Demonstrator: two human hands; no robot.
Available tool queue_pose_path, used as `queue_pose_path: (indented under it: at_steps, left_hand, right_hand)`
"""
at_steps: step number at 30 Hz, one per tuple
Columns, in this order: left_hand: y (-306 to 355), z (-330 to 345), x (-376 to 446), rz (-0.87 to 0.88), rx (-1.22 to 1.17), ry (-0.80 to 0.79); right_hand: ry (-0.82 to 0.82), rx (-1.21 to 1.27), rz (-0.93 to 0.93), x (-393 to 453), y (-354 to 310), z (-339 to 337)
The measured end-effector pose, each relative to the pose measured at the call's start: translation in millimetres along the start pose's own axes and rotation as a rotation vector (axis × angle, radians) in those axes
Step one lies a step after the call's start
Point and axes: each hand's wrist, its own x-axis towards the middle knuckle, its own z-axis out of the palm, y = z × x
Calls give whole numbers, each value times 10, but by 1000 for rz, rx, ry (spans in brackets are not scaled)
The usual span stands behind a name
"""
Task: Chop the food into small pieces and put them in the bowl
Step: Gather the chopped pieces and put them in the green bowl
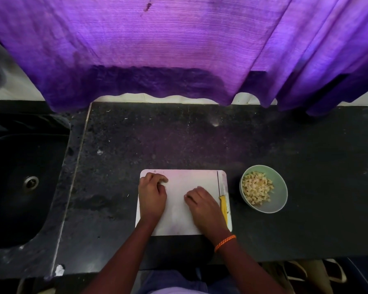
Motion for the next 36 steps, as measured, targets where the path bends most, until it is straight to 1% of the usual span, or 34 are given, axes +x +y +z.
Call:
queue_pose_path:
  at_steps: [2, 4, 8, 11, 14, 20, 24, 27, 31, 33, 36]
  left_hand:
    - [13, 0, -4, -8, -2, 2]
    - [25, 1, -10, -16, 0, 5]
    - [39, 5, -13, -21, 2, 11]
    - [35, 2, -15, -20, 4, 12]
    - [36, 2, -20, -21, 6, 8]
    - [23, -4, -8, -6, 10, 9]
    - [29, -1, -11, -5, 13, 13]
    - [19, 5, -9, -2, 14, 18]
    - [43, -1, -15, -14, 11, 16]
    - [49, -7, -13, -12, 5, 9]
    - [53, -21, -14, -9, 9, 9]
  right_hand:
    - [10, -2, 77, -35, 77, -20]
    - [-37, 11, 131, -85, 43, -55]
    - [-157, -14, 145, -259, -87, -58]
    - [-225, 14, 144, -315, -79, -88]
    - [-251, 19, 99, -299, -40, -156]
    - [-235, -17, 62, -148, 66, -216]
    - [-248, 9, 111, -37, 103, -253]
    - [-291, 34, 158, 47, 77, -257]
    - [-272, 40, 258, 183, -15, -261]
    - [-210, 75, 340, 233, -38, -256]
    - [-102, 211, 471, 271, -47, -262]
